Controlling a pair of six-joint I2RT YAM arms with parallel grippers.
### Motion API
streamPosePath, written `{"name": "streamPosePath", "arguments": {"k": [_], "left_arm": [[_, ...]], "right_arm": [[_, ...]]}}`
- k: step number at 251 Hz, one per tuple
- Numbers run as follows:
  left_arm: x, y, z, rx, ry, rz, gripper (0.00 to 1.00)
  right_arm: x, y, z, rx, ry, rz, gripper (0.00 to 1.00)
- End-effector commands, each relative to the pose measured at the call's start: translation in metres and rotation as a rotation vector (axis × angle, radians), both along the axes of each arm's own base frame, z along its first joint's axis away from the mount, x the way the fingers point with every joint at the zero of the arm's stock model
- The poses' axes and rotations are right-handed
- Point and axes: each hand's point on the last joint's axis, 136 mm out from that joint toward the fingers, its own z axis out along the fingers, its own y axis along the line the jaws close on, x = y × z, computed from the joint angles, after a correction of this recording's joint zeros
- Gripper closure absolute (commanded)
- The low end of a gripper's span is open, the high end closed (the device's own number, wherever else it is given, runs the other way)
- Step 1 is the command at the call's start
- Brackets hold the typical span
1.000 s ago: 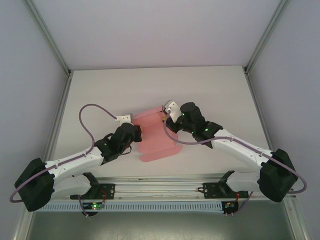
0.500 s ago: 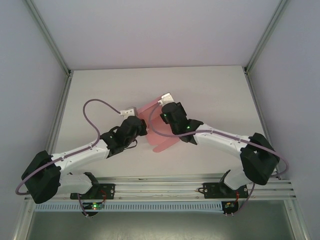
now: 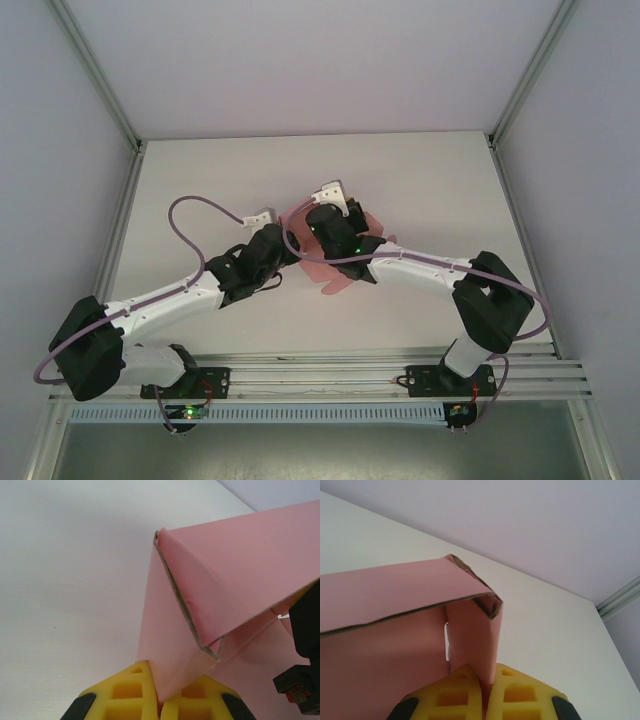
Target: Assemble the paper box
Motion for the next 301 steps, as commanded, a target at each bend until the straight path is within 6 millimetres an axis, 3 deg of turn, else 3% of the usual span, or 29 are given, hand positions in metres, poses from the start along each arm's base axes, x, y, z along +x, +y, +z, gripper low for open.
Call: {"name": "streamPosePath", "arguments": {"k": [1, 10, 31, 50, 76, 103, 140, 172, 213, 246, 301], "left_arm": [[-0.007, 0.03, -0.013, 0.085, 0.063, 0.121, 1.0], [-0.006, 0.03, -0.013, 0.089, 0.059, 0.122, 1.0], [-0.002, 0.028, -0.011, 0.098, 0.042, 0.118, 1.0], [0.001, 0.021, -0.009, 0.08, 0.028, 0.096, 1.0], [0.004, 0.011, -0.006, 0.06, 0.003, 0.056, 1.0], [0.005, 0.01, -0.005, 0.086, -0.019, 0.026, 1.0], [0.003, 0.016, 0.004, 0.171, -0.096, -0.04, 1.0], [-0.003, 0.014, 0.023, 0.228, -0.181, -0.143, 1.0], [-0.016, 0.005, 0.048, 0.27, -0.281, -0.311, 1.0], [-0.036, -0.008, 0.046, 0.344, -0.291, -0.537, 1.0], [-0.071, -0.034, 0.034, 0.446, -0.329, -0.951, 1.0]], "right_arm": [[0.007, -0.055, -0.006, -0.03, 0.013, -0.108, 1.0], [0.005, -0.039, -0.009, 0.056, 0.038, 0.011, 0.99], [-0.019, 0.019, -0.008, 0.247, 0.107, 0.387, 0.95], [-0.05, 0.057, 0.007, 0.418, 0.125, 0.658, 0.8], [-0.081, 0.076, 0.025, 0.525, 0.147, 0.833, 0.62], [-0.091, 0.063, 0.033, 0.528, 0.156, 0.806, 0.42], [-0.112, 0.037, 0.059, 0.558, 0.089, 0.807, 0.02], [-0.127, 0.003, 0.084, 0.607, -0.032, 0.758, 0.02], [-0.128, -0.052, 0.09, 0.642, -0.137, 0.579, 0.02], [-0.131, -0.08, 0.089, 0.663, -0.156, 0.494, 0.01], [-0.127, -0.112, 0.075, 0.638, -0.125, 0.351, 0.02]]}}
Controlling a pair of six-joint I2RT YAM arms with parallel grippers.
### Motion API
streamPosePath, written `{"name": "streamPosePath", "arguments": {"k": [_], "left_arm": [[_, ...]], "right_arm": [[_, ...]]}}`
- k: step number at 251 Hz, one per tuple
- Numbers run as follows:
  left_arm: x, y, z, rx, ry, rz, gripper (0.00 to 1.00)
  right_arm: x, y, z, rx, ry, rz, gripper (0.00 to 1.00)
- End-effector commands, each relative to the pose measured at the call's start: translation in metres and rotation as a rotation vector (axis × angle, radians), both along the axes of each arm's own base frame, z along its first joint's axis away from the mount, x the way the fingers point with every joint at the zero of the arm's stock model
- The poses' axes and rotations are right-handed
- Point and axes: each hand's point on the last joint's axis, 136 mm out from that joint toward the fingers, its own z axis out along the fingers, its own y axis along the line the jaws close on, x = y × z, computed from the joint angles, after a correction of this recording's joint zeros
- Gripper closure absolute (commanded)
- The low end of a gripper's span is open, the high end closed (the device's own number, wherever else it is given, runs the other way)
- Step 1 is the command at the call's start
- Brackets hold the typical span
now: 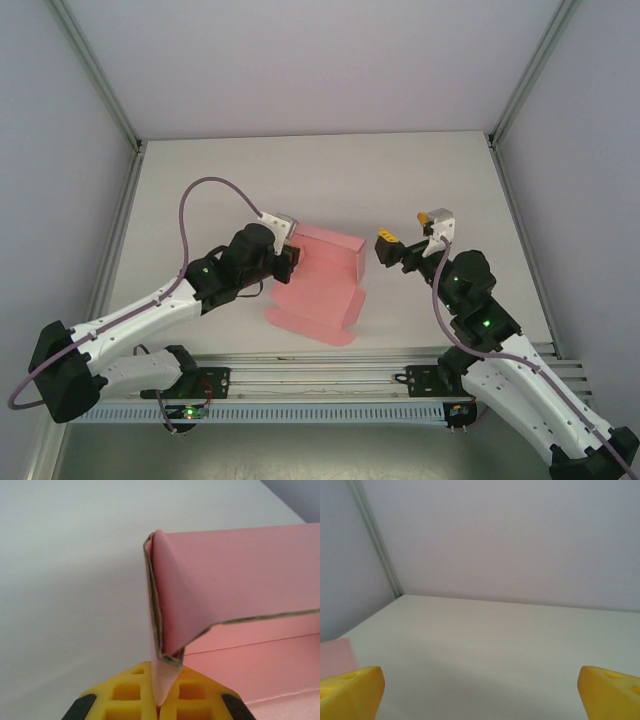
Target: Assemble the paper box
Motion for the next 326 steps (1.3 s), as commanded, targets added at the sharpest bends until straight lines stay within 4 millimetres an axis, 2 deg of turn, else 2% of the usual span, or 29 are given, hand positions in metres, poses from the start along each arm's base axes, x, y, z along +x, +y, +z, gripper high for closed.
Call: {"name": "streamPosePath", "arguments": {"k": [1, 19, 42, 66, 110, 153, 173, 216, 239, 257, 287, 326], "left_arm": [[-0.023, -0.016, -0.001, 0.128, -0.051, -0.309, 1.0], [-0.023, -0.013, -0.005, 0.233, -0.05, -0.376, 1.0], [-0.021, -0.008, -0.01, 0.377, -0.02, -0.442, 1.0], [-0.002, 0.004, -0.017, 0.54, 0.005, -0.406, 1.0], [0.024, 0.013, -0.057, 0.817, 0.116, -0.447, 1.0], [0.048, 0.014, -0.087, 1.042, 0.217, -0.536, 1.0], [0.064, 0.009, -0.09, 1.1, 0.215, -0.552, 1.0], [0.082, -0.005, -0.098, 1.145, 0.217, -0.641, 1.0], [0.091, -0.01, -0.099, 1.141, 0.213, -0.648, 0.83], [0.096, -0.013, -0.098, 1.133, 0.206, -0.65, 0.78], [0.096, -0.02, -0.098, 1.106, 0.201, -0.668, 0.6], [0.096, -0.025, -0.098, 1.08, 0.196, -0.664, 0.56]], "right_arm": [[0.003, -0.018, -0.018, -0.017, 0.077, -0.086, 0.02], [0.005, -0.023, -0.02, -0.022, 0.086, -0.105, 0.02], [0.003, -0.02, -0.021, -0.022, 0.096, -0.082, 0.02], [0.004, -0.021, -0.025, -0.03, 0.11, -0.089, 0.02], [0.007, -0.028, -0.033, -0.042, 0.144, -0.121, 0.02], [0.007, -0.031, -0.039, -0.057, 0.178, -0.131, 0.02], [0.006, -0.032, -0.042, -0.059, 0.186, -0.133, 0.02], [0.005, -0.033, -0.045, -0.059, 0.201, -0.135, 0.02], [0.005, -0.034, -0.05, -0.067, 0.215, -0.14, 0.02], [0.005, -0.035, -0.051, -0.067, 0.221, -0.143, 0.02], [0.004, -0.034, -0.054, -0.066, 0.229, -0.14, 0.02], [0.004, -0.035, -0.054, -0.068, 0.231, -0.144, 0.02]]}}
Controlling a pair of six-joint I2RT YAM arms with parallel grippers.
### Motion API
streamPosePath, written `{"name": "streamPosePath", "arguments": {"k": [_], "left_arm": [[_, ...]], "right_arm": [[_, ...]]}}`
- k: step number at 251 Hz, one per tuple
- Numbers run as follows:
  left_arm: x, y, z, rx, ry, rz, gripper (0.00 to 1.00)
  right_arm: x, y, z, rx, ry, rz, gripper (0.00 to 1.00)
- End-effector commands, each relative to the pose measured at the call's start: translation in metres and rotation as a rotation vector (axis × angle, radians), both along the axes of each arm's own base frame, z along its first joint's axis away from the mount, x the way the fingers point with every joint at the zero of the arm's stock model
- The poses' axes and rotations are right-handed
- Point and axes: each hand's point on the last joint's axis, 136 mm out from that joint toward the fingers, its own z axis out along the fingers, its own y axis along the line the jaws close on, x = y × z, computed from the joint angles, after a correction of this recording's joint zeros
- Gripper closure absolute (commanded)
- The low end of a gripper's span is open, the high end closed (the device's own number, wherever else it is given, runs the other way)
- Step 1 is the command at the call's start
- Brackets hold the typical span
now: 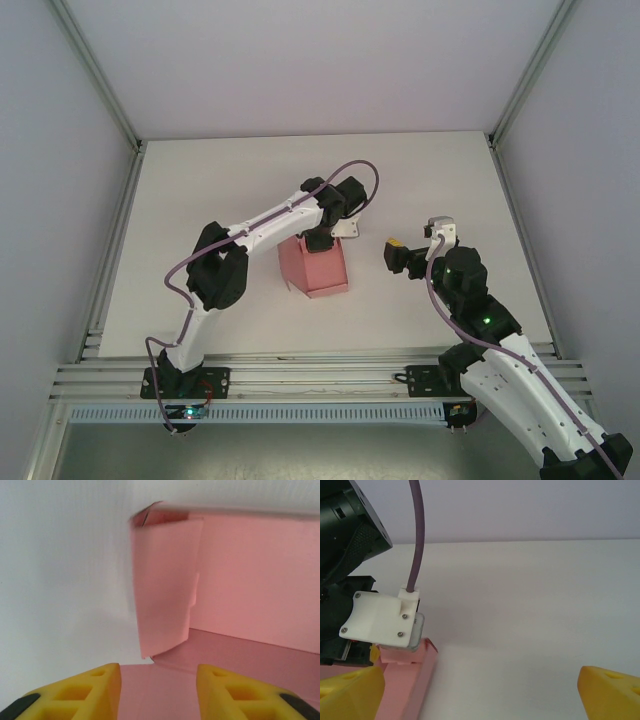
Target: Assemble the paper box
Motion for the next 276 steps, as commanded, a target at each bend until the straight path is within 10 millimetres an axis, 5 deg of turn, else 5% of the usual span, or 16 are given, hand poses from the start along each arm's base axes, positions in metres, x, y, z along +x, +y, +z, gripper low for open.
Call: {"name": "streamPosePath", "arguments": {"k": [1, 94, 223, 276], "left_arm": [[-0.003, 0.004, 0.002, 0.013, 0.03, -0.011, 0.56], [0.012, -0.011, 0.002, -0.102, 0.062, -0.003, 0.52], [0.02, -0.015, -0.033, -0.119, 0.213, -0.088, 0.55], [0.025, -0.009, -0.061, -0.059, 0.23, -0.082, 0.69]], "right_arm": [[0.0, -0.005, 0.007, 0.017, -0.009, -0.026, 0.02], [0.001, -0.002, 0.005, 0.015, -0.003, -0.01, 0.02], [0.005, -0.004, 0.001, -0.002, 0.01, -0.016, 0.02], [0.006, -0.007, -0.002, -0.009, 0.016, -0.027, 0.02]]}}
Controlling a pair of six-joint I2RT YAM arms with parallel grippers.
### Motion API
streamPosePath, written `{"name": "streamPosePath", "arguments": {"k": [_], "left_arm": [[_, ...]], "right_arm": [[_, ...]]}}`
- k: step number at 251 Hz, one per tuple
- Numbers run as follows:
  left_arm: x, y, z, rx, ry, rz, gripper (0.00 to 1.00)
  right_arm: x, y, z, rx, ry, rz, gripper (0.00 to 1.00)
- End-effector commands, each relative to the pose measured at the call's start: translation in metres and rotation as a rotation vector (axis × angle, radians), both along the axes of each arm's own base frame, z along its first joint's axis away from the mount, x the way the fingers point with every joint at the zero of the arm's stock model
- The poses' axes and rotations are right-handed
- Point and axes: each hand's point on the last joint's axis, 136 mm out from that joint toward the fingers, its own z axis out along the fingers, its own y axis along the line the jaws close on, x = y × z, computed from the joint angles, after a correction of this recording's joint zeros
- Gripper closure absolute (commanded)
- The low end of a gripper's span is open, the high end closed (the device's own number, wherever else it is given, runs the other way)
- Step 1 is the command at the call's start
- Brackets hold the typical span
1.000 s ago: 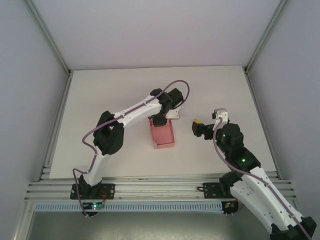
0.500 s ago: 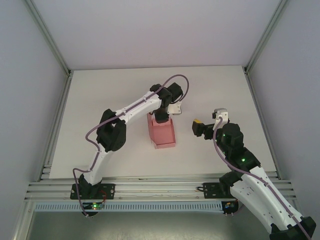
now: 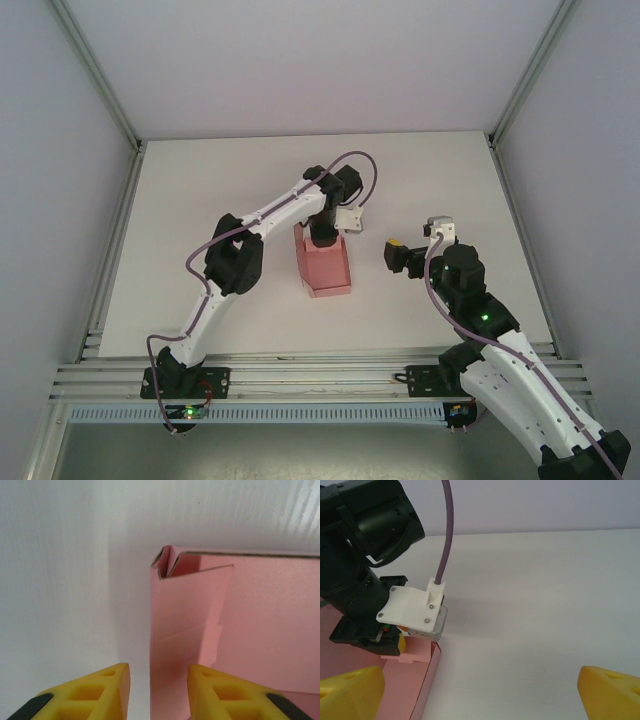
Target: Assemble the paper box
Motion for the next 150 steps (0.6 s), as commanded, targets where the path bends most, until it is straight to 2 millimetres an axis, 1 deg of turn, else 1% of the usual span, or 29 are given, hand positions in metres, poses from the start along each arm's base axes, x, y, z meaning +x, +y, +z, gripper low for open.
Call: {"name": "streamPosePath", "arguments": {"k": [1, 40, 62, 76, 90, 104, 116, 138, 150], "left_arm": [[-0.003, 0.011, -0.021, 0.057, 0.057, -0.021, 0.7], [0.0, 0.012, -0.032, 0.069, 0.053, -0.001, 0.84], [0.006, 0.01, -0.034, 0.063, 0.032, 0.023, 1.0], [0.012, 0.008, -0.032, 0.051, 0.004, 0.048, 1.0], [0.022, 0.005, -0.025, 0.037, -0.046, 0.08, 1.0], [0.034, 0.002, -0.013, 0.023, -0.116, 0.12, 1.0], [0.047, 0.001, 0.001, -0.002, -0.193, 0.172, 1.0], [0.069, 0.0, 0.041, -0.082, -0.355, 0.288, 1.0], [0.085, 0.003, 0.069, -0.138, -0.489, 0.364, 1.0]], "right_arm": [[0.002, -0.004, 0.007, -0.005, -0.016, -0.016, 0.02], [0.003, -0.005, 0.005, -0.005, -0.008, -0.021, 0.02], [0.002, -0.005, 0.005, -0.003, -0.008, -0.019, 0.02], [0.002, -0.005, 0.005, -0.002, -0.009, -0.015, 0.02], [0.002, -0.005, 0.005, -0.001, -0.009, -0.017, 0.02], [0.002, -0.005, 0.003, 0.002, -0.002, -0.021, 0.02], [0.002, -0.006, 0.004, 0.005, -0.003, -0.026, 0.02], [0.002, -0.012, 0.005, 0.014, -0.002, -0.063, 0.02], [0.003, -0.018, 0.007, 0.03, -0.004, -0.103, 0.02]]}}
